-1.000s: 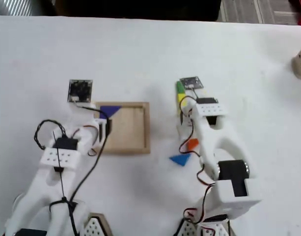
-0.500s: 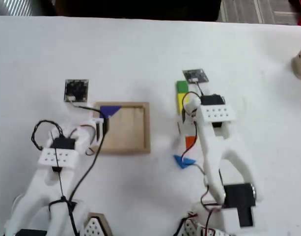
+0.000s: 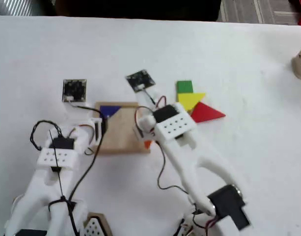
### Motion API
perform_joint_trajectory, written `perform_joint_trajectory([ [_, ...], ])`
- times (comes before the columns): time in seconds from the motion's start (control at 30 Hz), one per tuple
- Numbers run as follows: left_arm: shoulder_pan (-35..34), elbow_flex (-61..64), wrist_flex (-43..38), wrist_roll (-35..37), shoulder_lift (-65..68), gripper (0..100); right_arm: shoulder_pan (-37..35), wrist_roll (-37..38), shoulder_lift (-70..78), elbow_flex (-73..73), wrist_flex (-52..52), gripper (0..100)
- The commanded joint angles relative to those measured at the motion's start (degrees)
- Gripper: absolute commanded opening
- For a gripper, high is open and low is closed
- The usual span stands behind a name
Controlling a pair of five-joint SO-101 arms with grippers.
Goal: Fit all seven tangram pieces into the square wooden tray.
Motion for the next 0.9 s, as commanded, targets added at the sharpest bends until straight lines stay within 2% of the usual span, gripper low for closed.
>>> perform_joint_trajectory([
  [0.0, -0.4, -1.23, -1.14, 0.0, -1.89, 23, -1.89, -7.56, 4.09, -4.84, -5.58, 1.8],
  [0.1, -0.4, -1.23, -1.14, 0.0, -1.89, 23, -3.03, -14.07, 9.27, -8.7, -7.25, 1.8],
  [0.2, -0.4, -1.23, -1.14, 0.0, -1.89, 23, -4.18, -17.14, 13.76, -13.71, -6.29, 2.7],
  [0.43, -0.4, -1.23, -1.14, 0.0, -1.89, 23, -7.34, -17.05, 19.65, -21.1, 1.45, 28.6],
  [0.5, -0.4, -1.23, -1.14, 0.0, -1.89, 23, -7.08, -17.05, 19.91, -22.68, 3.91, 32.2],
  [0.7, -0.13, -1.14, -1.14, 0.0, -1.98, 23, -2.07, -12.31, 19.82, -31.74, 17.89, 28.6],
  [0.87, 2.33, -0.79, -1.14, 0.09, -1.98, 22, 6.2, -7.12, 19.91, -36.57, 28.18, 13.1],
])
